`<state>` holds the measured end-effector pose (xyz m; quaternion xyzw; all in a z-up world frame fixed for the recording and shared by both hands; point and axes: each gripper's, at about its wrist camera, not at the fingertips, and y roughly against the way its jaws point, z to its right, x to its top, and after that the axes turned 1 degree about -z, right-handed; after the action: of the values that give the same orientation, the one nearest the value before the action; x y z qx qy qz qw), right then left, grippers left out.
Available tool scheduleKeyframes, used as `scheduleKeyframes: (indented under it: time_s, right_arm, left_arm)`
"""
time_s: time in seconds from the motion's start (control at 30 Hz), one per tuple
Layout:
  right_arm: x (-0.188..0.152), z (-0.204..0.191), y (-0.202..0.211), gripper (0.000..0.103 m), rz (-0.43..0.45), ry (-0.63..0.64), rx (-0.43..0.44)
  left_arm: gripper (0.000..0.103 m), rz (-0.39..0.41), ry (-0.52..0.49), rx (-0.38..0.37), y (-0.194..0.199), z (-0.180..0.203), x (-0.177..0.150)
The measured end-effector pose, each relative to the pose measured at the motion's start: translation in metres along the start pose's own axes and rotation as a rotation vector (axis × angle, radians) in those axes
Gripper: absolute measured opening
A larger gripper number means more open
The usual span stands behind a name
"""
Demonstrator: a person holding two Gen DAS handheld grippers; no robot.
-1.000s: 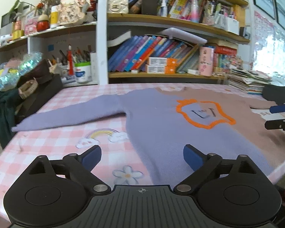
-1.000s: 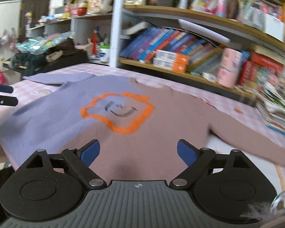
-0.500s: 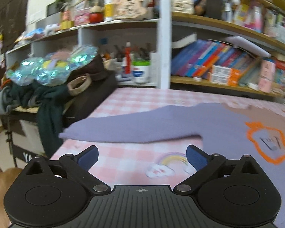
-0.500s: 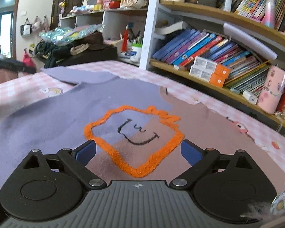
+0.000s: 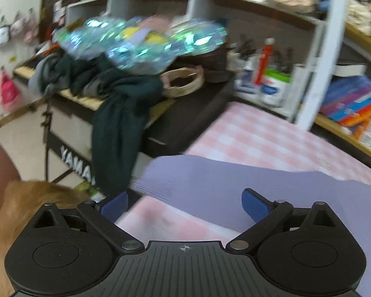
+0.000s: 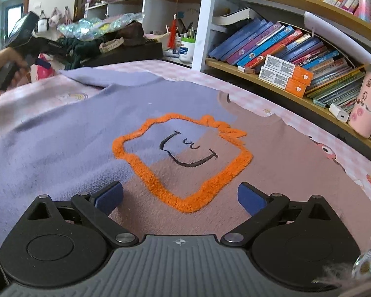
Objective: Fold clothes
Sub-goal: 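Move the open left gripper to the lavender sleeve cuff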
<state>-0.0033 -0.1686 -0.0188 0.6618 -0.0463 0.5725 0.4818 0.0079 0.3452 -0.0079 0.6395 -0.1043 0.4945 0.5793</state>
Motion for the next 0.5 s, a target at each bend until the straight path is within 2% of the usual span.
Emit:
scheduleKeyframes:
  time_s: [0.1,0.13,0.2,0.37,0.47,0.5]
  right_arm:
    - [0.0,0.002,-0.001,0.102,-0.004,-0.008,0.01]
    - [0.0,0.004,-0.002,0.102,-0.006,-0.014,0.015]
    - [0.0,0.006,-0.003,0.102,-0.009,-0.026,0.022]
    - [0.0,0.003,-0.002,0.103,-0.01,-0.01,0.007]
    - [-0.001,-0.001,0.002,0.103,-0.003,0.014,-0.019]
    - [-0.003,-0.002,0.004,0.103,-0.002,0.018,-0.029]
  left_arm:
    - [0.086,-0.029,0.075,0.011,-0.016,-0.014,0.005]
    - [0.079,-0.038,0.105,0.004,-0.02,-0.018,0.006]
    - [0.071,-0.056,0.16,-0.005,-0.029,-0.025,0.007]
    - [0.068,-0.067,0.258,-0.024,-0.042,-0.035,0.002]
    - [0.061,-0.064,0.29,-0.048,-0.046,-0.037,0.0]
    - [0.055,-0.06,0.296,-0.057,-0.046,-0.038,0.0]
